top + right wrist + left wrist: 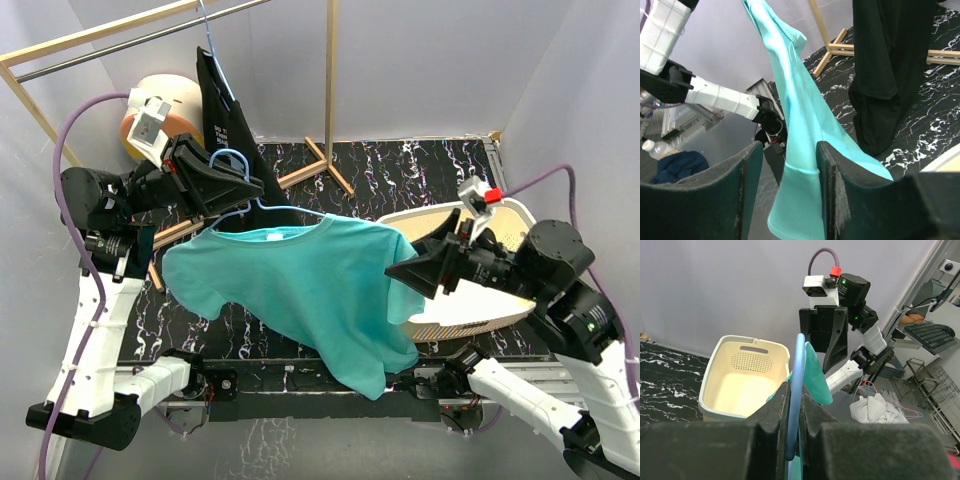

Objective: Remove the t-shirt from the hanger

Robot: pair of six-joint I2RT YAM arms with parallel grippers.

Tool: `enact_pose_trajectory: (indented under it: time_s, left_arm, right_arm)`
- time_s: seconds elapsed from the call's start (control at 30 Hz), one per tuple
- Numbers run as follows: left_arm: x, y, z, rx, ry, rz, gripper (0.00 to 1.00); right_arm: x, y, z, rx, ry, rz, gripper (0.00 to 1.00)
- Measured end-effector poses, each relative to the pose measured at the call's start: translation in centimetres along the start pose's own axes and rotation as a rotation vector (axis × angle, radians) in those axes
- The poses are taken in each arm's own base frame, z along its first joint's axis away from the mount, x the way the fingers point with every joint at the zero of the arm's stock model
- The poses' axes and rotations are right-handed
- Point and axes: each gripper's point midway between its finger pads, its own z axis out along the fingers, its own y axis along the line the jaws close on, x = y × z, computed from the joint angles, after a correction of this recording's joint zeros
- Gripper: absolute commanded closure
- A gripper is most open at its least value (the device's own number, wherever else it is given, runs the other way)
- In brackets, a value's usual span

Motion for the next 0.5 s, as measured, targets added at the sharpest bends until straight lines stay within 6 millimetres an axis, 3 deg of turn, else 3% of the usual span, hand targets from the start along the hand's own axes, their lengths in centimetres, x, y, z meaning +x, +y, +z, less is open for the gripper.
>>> enact_pose_trajectory:
  time_s: [0.1,0.2,0.37,0.5]
  left_arm:
    - [-0.2,-0.2,0.0,0.001,-0.001,0.007,1.00]
    - [-0.2,-0.2,0.0,-0.001,0.001,0.006,1.00]
    - [-0.1,-0.3,-0.1,-0.004,0.002,0.000,1.00]
    - [0.2,-0.7,-0.3,-0.016,-0.001,0.007,1.00]
  right_arm:
    - [0.5,-0.1,-1.3,0.038,-0.008,-0.021,0.82]
    - [0.8,-1.2,-1.6,0.104,-0.008,-0.016,0.92]
    - [0.7,-3.8,-2.3,0.260,-0.034,-0.004,0.92]
    - [0.1,-6.0,-4.2,0.425,-0.102,0.008,0.92]
